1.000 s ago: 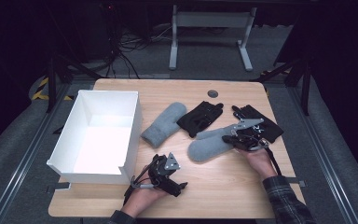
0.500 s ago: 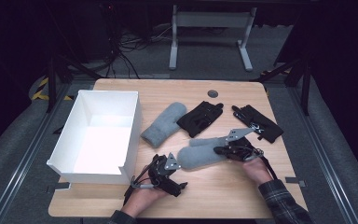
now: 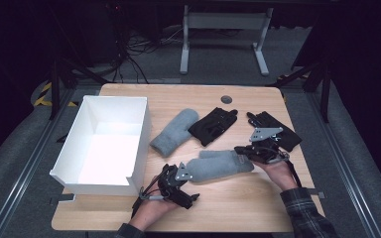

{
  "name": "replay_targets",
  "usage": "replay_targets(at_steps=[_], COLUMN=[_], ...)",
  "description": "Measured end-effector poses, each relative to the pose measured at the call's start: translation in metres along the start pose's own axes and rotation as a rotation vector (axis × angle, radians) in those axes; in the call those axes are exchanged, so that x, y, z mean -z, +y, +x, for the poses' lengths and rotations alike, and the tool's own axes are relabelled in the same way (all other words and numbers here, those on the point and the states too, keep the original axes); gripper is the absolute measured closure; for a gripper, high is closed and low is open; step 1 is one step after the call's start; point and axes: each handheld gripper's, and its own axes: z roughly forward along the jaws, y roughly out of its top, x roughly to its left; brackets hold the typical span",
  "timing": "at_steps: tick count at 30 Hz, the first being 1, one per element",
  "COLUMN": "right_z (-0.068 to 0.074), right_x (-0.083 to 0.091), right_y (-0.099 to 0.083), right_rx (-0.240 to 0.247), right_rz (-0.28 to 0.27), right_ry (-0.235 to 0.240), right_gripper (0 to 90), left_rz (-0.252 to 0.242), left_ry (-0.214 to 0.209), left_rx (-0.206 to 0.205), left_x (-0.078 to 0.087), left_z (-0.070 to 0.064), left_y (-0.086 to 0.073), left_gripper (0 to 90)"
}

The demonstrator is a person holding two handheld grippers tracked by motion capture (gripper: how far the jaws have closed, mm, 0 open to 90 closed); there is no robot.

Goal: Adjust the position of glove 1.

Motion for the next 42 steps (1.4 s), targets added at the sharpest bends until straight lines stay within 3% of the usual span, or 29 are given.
replay_targets(at_steps=[6, 10, 14, 25, 42], right_z=[-0.03, -0.036, -0.035, -0.013, 0.029], right_x=[-0.015, -0.024, -0.021, -0.007, 0.018], right_y=[-0.003, -0.011, -0.016, -0.034, -0.052], right_rx=[-0.069, -0.079, -0.077, -0.044, -0.02], right_rz=[0.035, 0.073, 0.087, 0.151, 0.168], right_ry=[-0.016, -0.025, -0.017, 0.01, 0.053], right_gripper=[90.0, 90.0, 90.0, 90.0, 90.0], left_rz=[0.0, 0.0, 0.0, 0.0, 0.0], left_ry=[0.0, 0.0, 0.0, 0.001, 0.001], left_rx=[0.0, 0.0, 0.0, 0.0, 0.002], left_x=[0.0, 0.0, 0.0, 0.0, 0.0], left_z=[0.0, 0.0, 0.0, 0.0, 0.0], left_y=[0.0, 0.0, 0.0, 0.0, 0.0], left_gripper=[0.2, 0.2, 0.2, 0.2, 0.2])
